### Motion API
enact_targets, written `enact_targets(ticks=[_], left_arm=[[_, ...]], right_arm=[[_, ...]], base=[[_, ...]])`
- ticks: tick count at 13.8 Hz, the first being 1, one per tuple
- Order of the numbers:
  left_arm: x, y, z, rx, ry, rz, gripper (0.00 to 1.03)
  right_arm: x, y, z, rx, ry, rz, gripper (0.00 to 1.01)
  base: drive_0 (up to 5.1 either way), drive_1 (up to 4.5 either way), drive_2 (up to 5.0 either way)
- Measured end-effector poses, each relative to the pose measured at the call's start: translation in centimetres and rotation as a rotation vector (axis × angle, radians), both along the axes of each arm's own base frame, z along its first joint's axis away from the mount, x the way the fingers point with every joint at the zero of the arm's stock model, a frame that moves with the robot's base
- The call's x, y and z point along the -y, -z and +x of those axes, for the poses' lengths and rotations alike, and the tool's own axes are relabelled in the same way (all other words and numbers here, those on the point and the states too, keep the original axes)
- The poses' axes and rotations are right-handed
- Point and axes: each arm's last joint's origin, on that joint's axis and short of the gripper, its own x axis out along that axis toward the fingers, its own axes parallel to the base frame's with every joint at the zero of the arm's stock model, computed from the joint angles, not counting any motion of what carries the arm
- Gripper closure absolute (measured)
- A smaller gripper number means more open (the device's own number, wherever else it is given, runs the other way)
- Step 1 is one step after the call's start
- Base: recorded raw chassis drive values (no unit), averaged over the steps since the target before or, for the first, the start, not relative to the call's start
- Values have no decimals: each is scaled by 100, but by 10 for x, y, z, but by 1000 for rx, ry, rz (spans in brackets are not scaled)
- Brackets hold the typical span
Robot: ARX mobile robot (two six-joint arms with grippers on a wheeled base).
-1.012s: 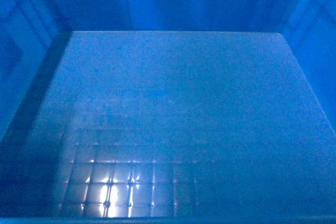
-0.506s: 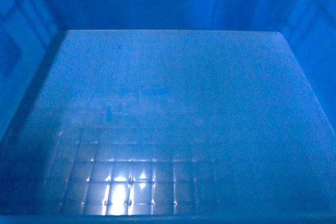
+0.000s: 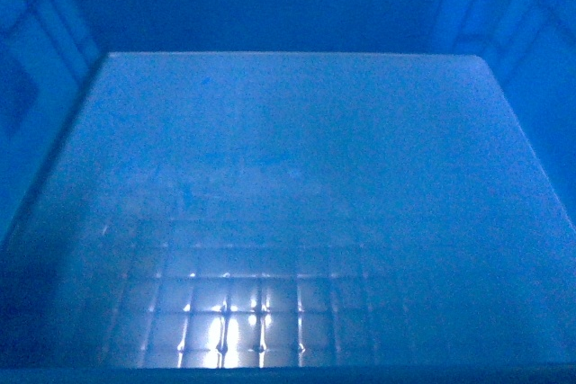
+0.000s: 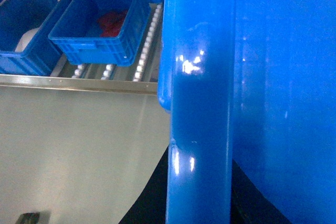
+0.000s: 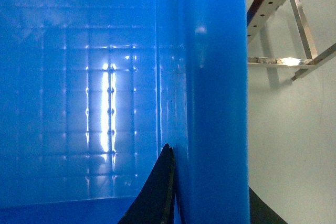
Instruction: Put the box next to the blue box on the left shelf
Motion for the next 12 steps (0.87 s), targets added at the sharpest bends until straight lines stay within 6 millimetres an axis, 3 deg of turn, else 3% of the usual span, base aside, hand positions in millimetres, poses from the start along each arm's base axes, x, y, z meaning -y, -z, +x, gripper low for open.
enact_targets(ticks=[8, 12], left_arm=[[0, 0, 0, -1, 0, 1, 91], [0, 0, 0, -3, -1, 6, 91]], right_arm=[[0, 0, 0, 0, 0, 0, 88], [-2, 0, -1, 3, -5, -2, 88]], base=[[-501, 245, 245], [0, 0, 0]])
